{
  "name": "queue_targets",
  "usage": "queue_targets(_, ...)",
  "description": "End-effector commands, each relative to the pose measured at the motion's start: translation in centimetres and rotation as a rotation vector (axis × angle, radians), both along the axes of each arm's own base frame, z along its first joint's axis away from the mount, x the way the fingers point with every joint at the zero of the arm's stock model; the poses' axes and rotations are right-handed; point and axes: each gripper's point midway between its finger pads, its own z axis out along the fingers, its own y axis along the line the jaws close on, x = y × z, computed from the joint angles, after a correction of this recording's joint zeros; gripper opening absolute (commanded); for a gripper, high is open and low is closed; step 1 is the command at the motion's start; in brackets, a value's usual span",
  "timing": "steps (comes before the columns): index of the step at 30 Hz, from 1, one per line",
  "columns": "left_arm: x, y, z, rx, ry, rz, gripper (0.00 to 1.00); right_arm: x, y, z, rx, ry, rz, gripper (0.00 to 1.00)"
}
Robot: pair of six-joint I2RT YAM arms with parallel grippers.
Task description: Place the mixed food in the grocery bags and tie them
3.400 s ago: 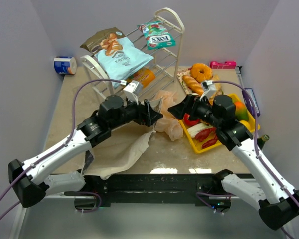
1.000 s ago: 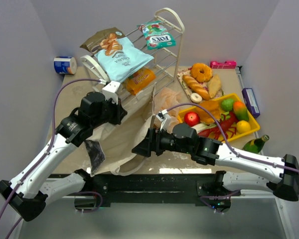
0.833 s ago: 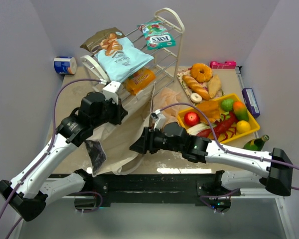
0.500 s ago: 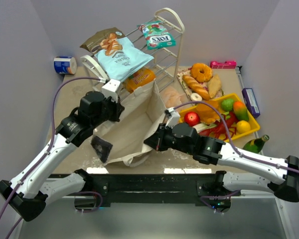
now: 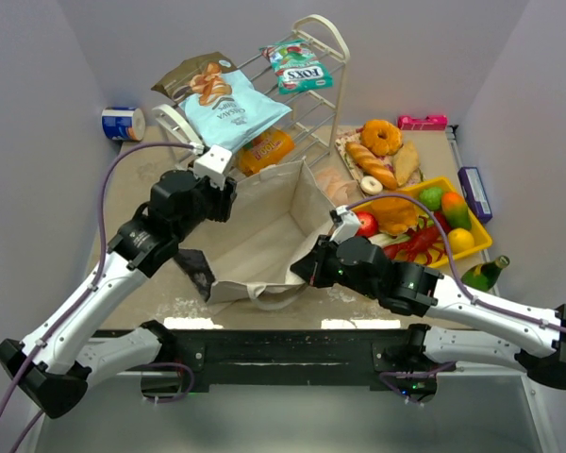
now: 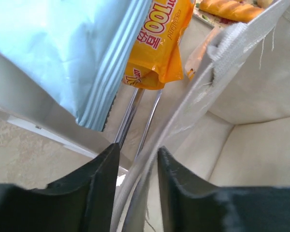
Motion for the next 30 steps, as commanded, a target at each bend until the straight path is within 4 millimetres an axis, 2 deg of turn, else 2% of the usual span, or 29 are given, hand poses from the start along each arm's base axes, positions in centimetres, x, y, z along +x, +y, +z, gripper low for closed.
queue_targets(1, -1.3, 0.0, 5.1, -0.031, -0.157, -0.096, 0.63, 1.5, 0.6, 1.0, 0.033, -0.049, -0.059, 0.00)
queue_targets(3, -2.6, -0.1, 7.0, -0.031, -0.210, -0.155, 0.75, 1.6, 0.8, 1.3, 0.041, -0.057, -0.054, 0.00)
queue_targets(4, -3.9, -0.3, 8.2, -0.046, -0.243, -0.210, 0.77, 1.6, 0.9, 1.4, 0.038, -0.061, -0.050, 0.00)
queue_targets(6, -5.1, -0.2, 10.4, -0.048, -0.311, -0.254, 0.86, 1.6, 1.0, 1.5, 0.040, -0.063, -0.046, 0.00)
queue_targets(7, -5.6, 0.1, 12.2, -0.060, -0.357, -0.263, 0.90, 1.6, 1.1, 1.7, 0.044, -0.069, -0.043, 0.00)
queue_targets(9, -5.4, 0.5, 13.7, -0.049, -0.393, -0.242, 0.96, 1.6, 1.2, 1.7, 0.043, -0.069, -0.037, 0.00)
queue_targets(11, -3.9, 1.0, 15.0, -0.026, -0.399, -0.177, 0.98, 1.6, 1.2, 1.8, 0.045, -0.071, -0.033, 0.00)
queue_targets(12, -2.5, 0.5, 14.4, 0.006, -0.374, -0.164, 0.99, 1.6, 1.2, 1.8, 0.043, -0.073, -0.034, 0.00)
queue_targets(13, -2.0, 0.6, 15.6, 0.008, -0.391, -0.145, 0.99, 1.5, 1.2, 1.9, 0.045, -0.073, -0.033, 0.00)
queue_targets(15, -0.5, -0.6, 15.3, 0.035, -0.377, -0.165, 1.00, 1.6, 1.2, 2.0, 0.050, -0.076, -0.034, 0.00)
queue_targets(16, -0.2, -0.8, 16.0, 0.035, -0.392, -0.168, 1.00, 1.6, 1.2, 2.1, 0.052, -0.076, -0.033, 0.00)
queue_targets(22, 2.3, -3.5, 15.8, 0.061, -0.374, -0.231, 1.00, 1.4, 1.5, 2.7, 0.071, -0.084, -0.020, 0.00)
queue_targets(26, 4.4, -3.4, 14.7, 0.115, -0.364, -0.174, 1.00, 1.4, 1.3, 3.0, 0.077, -0.089, -0.018, 0.00)
queue_targets(30, 5.8, -2.2, 13.7, 0.162, -0.362, -0.087, 1.00, 1.3, 1.1, 3.1, 0.091, -0.096, -0.018, 0.00)
